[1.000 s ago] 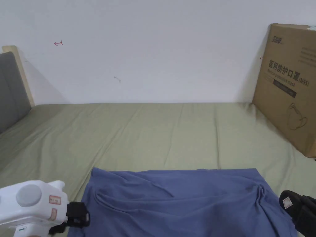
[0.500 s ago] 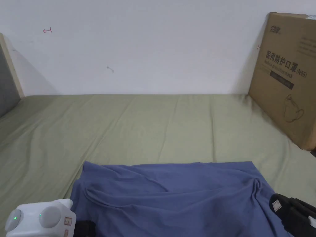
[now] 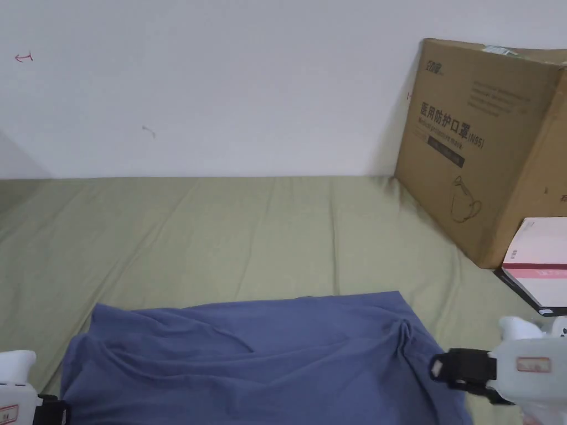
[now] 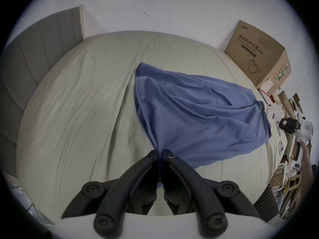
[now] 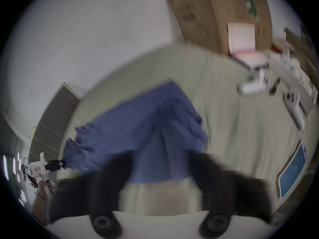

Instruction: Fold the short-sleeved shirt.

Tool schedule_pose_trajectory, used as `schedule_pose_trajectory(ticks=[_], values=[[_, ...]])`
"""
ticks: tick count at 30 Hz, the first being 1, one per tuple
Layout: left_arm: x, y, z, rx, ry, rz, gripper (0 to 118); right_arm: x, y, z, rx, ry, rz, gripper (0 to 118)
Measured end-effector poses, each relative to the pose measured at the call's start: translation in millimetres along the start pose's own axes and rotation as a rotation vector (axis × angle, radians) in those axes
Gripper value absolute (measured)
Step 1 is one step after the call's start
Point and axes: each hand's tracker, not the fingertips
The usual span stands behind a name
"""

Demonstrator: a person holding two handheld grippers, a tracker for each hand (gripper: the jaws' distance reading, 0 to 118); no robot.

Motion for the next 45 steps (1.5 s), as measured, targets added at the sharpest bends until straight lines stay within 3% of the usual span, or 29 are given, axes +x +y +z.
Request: schedule_pose_trajectory(ticks=[1, 6, 8, 9, 10, 11, 13, 15, 20, 23, 26, 30, 35, 38, 39, 40, 41, 42, 43, 44, 45], values=[[5.5, 5.3, 6.1, 0.001, -0.001, -0.001, 4, 6.0, 3.8, -15.2, -0.101, -0.024, 0.002, 101], [2.5, 3.4, 6.7, 0.001, 0.0, 0.024, 4, 28.4, 13.3, -55.7, -0.148, -0.137, 0.01, 103], [0.7, -0.8, 2.5, -0.004, 0.005, 0.021, 4, 33.8, 17.2, -58.2, -0.135, -0.109, -0.003, 85], [0.9, 0.5, 1.2, -0.012, 0.006, 0.02, 4, 34.9, 17.8, -58.8, -0.137, -0.044, -0.022, 67], [-0.9, -1.4, -2.0, -0.024, 0.006, 0.026, 4, 32.6, 13.9, -56.6, -0.14, -0.027, -0.032, 43], [-2.6, -2.9, -4.7, -0.036, 0.005, 0.035, 4, 30.0, 11.7, -56.3, -0.144, -0.054, -0.019, 27], [-4.7, -4.5, -8.8, -0.057, -0.001, 0.059, 4, 25.3, 7.8, -56.6, -0.172, -0.08, 0.026, 8], [-7.2, -6.9, -9.0, -0.059, -0.004, 0.071, 4, 23.3, 3.5, -53.3, -0.199, -0.004, 0.019, 5], [-12.3, 1.5, 17.8, 0.015, -0.055, 0.125, 4, 18.0, 5.9, -15.8, -0.096, -0.002, 0.126, 4], [-8.6, 7.4, 43.2, 0.034, -0.051, 0.085, 4, 19.8, 3.6, 16.0, -0.093, 0.043, 0.099, 4], [-12.1, -0.9, 70.5, 0.022, -0.064, 0.059, 4, 17.2, -14.1, 47.9, -0.095, 0.055, 0.12, 4], [-23.1, -45.8, 96.4, -0.024, -0.13, 0.123, 4, 23.5, -56.7, 81.4, -0.104, 0.118, 0.119, 4], [-26.8, -103.0, 86.8, -0.201, -0.115, 0.081, 4, 39.8, -103.5, 77.8, -0.225, 0.068, 0.153, 4], [-33.7, -119.8, 71.6, -0.244, -0.136, 0.131, 5, 46.8, -114.9, 60.3, -0.271, 0.036, 0.113, 4], [-36.2, -121.0, 71.0, -0.226, -0.132, 0.142, 8, 46.0, -116.1, 57.1, -0.26, 0.032, 0.099, 4], [-38.6, -122.0, 71.6, -0.214, -0.13, 0.163, 28, 43.5, -117.1, 55.5, -0.251, 0.032, 0.08, 5], [-45.0, -122.3, 69.7, -0.208, -0.115, 0.172, 60, 40.8, -117.9, 54.7, -0.247, 0.024, 0.073, 11], [-48.9, -122.1, 68.5, -0.205, -0.092, 0.173, 94, 40.6, -113.8, 55.4, -0.24, 0.003, 0.073, 36], [-50.3, -123.1, 69.2, -0.201, -0.083, 0.166, 112, 37.0, -113.7, 56.1, -0.236, -0.034, 0.082, 91], [-52.2, -123.3, 72.0, -0.185, -0.08, 0.159, 110, 32.8, -114.7, 55.2, -0.245, -0.075, 0.092, 117], [-52.1, -122.0, 76.9, -0.151, -0.082, 0.16, 110, 29.1, -117.1, 56.3, -0.24, -0.101, 0.099, 118]])
